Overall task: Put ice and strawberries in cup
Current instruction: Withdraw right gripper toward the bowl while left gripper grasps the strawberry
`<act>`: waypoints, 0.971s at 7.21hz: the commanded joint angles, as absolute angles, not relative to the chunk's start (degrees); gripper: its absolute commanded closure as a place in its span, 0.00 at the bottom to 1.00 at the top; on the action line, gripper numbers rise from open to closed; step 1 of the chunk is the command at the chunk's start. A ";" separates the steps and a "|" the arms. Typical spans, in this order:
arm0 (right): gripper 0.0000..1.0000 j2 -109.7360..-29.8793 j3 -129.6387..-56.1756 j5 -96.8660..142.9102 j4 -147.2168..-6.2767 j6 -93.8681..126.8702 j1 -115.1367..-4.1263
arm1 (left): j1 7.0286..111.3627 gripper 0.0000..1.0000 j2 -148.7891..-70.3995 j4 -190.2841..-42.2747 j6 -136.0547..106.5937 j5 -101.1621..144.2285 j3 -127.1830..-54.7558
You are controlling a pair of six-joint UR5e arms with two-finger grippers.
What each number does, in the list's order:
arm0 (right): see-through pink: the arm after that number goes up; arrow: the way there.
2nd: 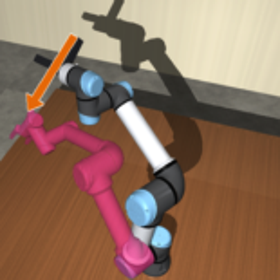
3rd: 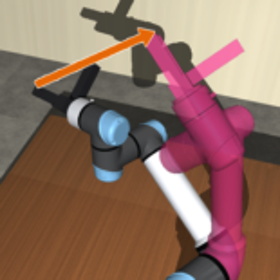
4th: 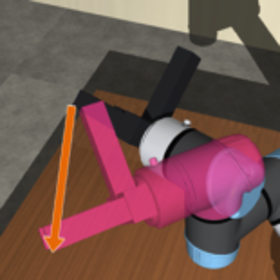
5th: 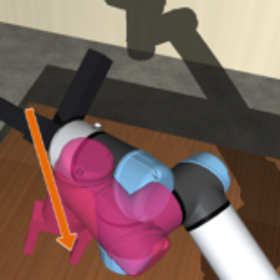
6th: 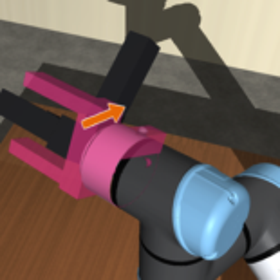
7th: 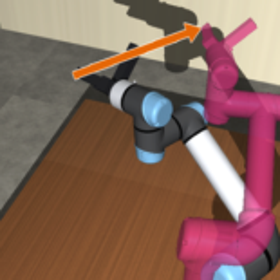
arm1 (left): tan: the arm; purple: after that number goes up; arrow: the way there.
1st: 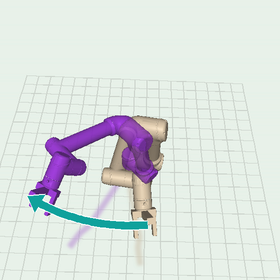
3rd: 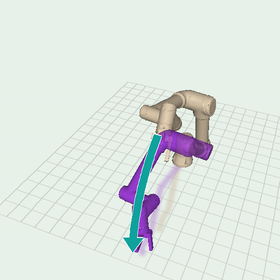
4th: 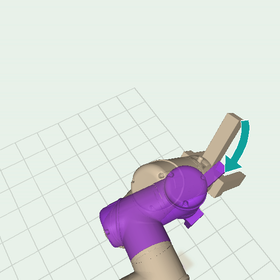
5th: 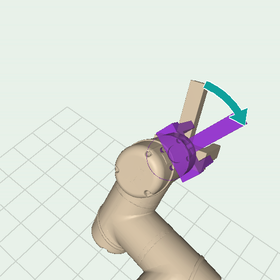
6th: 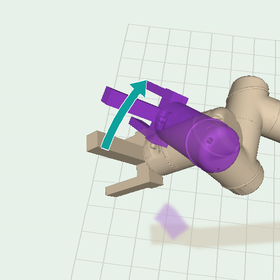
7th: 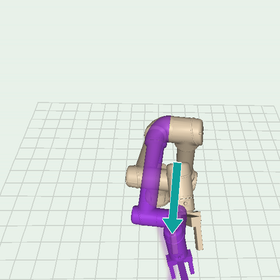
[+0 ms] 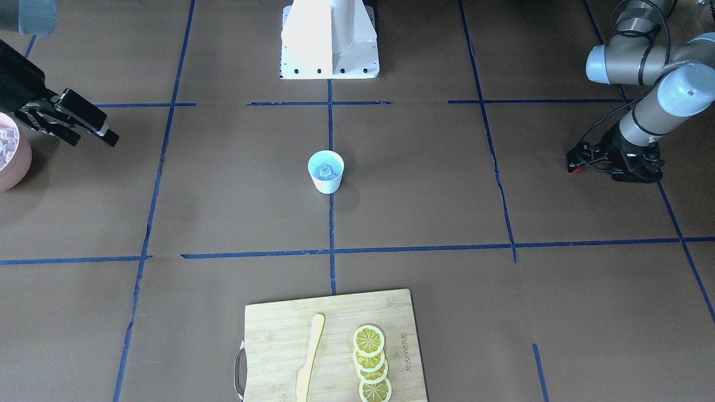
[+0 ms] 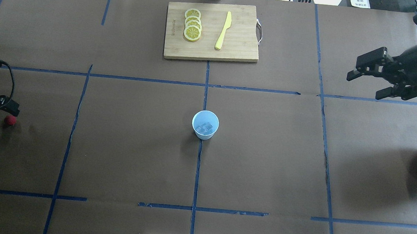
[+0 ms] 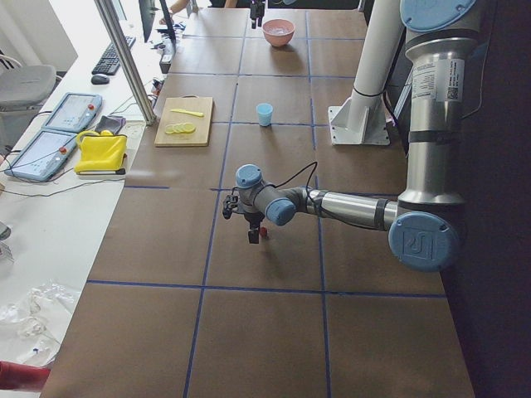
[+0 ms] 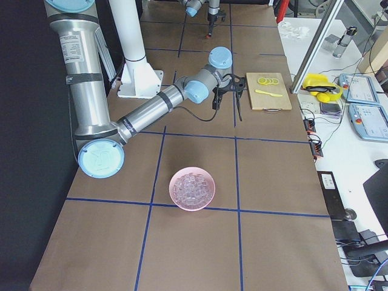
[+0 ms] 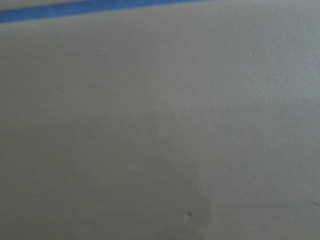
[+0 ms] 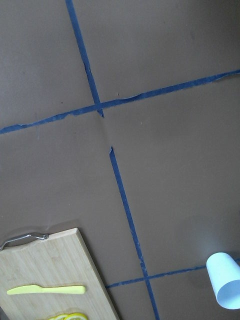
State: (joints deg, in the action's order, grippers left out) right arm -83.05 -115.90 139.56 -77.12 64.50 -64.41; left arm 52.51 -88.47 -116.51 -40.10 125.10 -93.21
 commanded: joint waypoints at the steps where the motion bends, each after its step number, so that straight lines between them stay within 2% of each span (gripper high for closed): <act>1: 0.00 -84.11 -116.10 139.83 -76.99 62.75 -64.95 | 51.42 0.05 -88.77 -116.72 -41.04 124.98 -92.81; 2: 0.00 -84.11 -116.10 139.83 -76.99 62.75 -64.95 | 51.42 0.21 -88.68 -116.72 -41.22 124.98 -92.81; 3: 0.00 -84.11 -115.93 139.66 -76.99 62.75 -64.86 | 51.42 0.67 -88.68 -116.72 -41.31 124.98 -92.81; 4: 0.00 -84.02 -115.84 139.48 -76.99 62.84 -64.86 | 51.42 0.98 -88.68 -116.72 -41.22 125.07 -92.90; 6: 0.00 -83.94 -115.58 139.22 -76.99 62.93 -64.78 | 51.42 1.00 -88.77 -116.54 -42.79 125.42 -94.47; 7: 0.00 -83.85 -115.58 139.31 -77.08 63.02 -64.78 | 51.50 1.00 -88.86 -116.02 -44.72 125.51 -97.96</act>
State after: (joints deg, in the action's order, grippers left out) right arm -83.92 -115.64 139.30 -77.01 62.94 -64.80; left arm 51.43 -88.76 -116.45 -42.82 125.38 -94.99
